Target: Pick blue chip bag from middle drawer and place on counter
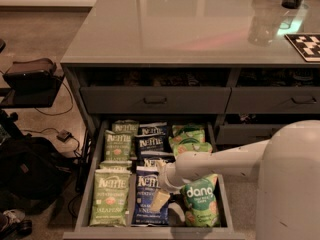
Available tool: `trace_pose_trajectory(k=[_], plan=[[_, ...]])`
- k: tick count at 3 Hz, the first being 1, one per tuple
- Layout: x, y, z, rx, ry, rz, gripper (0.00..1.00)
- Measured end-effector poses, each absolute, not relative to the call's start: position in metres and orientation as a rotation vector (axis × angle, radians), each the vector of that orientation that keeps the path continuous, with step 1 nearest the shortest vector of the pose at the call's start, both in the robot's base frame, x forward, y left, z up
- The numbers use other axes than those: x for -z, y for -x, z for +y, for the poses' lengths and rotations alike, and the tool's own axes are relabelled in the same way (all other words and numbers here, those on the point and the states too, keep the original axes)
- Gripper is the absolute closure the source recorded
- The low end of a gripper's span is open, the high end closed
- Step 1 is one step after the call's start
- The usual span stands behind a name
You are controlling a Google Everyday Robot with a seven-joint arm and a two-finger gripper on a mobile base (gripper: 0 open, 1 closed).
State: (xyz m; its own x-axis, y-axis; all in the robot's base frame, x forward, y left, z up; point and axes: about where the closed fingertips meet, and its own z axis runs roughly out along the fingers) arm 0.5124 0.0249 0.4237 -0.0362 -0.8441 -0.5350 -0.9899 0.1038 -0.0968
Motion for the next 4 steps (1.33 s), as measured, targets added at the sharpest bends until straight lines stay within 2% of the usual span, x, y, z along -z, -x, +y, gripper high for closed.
trace_pose_trajectory(k=[4], plan=[[-0.384,-0.502,0.050,-0.538,1.734,1.911,0.00]])
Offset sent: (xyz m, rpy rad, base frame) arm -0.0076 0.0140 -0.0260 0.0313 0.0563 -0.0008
